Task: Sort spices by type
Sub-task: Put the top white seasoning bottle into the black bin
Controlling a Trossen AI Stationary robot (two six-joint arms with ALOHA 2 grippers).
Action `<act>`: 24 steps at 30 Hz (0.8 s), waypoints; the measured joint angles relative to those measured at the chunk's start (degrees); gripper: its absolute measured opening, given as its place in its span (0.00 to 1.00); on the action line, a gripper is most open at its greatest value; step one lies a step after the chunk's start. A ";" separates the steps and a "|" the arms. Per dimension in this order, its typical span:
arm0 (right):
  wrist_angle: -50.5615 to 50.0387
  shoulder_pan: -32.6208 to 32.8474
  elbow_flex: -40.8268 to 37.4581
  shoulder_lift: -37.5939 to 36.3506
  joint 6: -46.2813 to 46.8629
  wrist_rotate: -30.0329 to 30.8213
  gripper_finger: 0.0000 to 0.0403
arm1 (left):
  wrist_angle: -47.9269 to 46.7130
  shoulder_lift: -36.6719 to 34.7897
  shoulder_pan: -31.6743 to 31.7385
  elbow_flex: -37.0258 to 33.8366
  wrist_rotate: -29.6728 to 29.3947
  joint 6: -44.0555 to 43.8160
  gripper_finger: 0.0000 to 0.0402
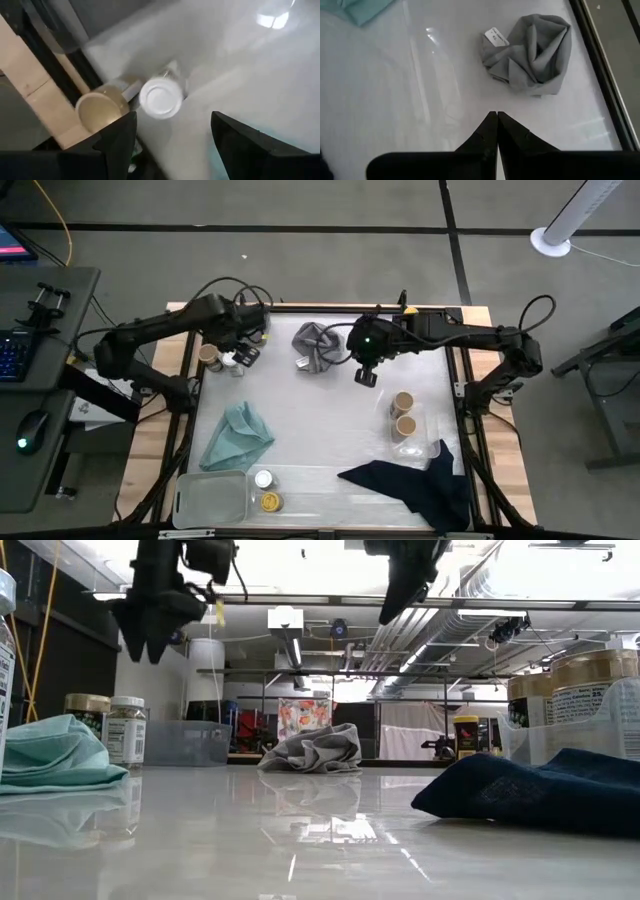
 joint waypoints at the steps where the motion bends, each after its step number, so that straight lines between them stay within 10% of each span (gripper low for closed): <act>1: 0.27 -0.15 0.00 0.00 0.03 -0.24 0.00 | -0.72 0.70 1.18 0.02 1.24 2.52 0.61; 13: 2.70 -0.32 0.00 -0.02 5.75 -1.10 0.00 | -3.13 11.09 4.34 0.04 3.41 39.56 0.61; 24: 3.09 -0.29 0.00 -0.02 8.04 -1.08 0.00 | -2.91 16.54 3.75 0.02 1.75 47.93 0.61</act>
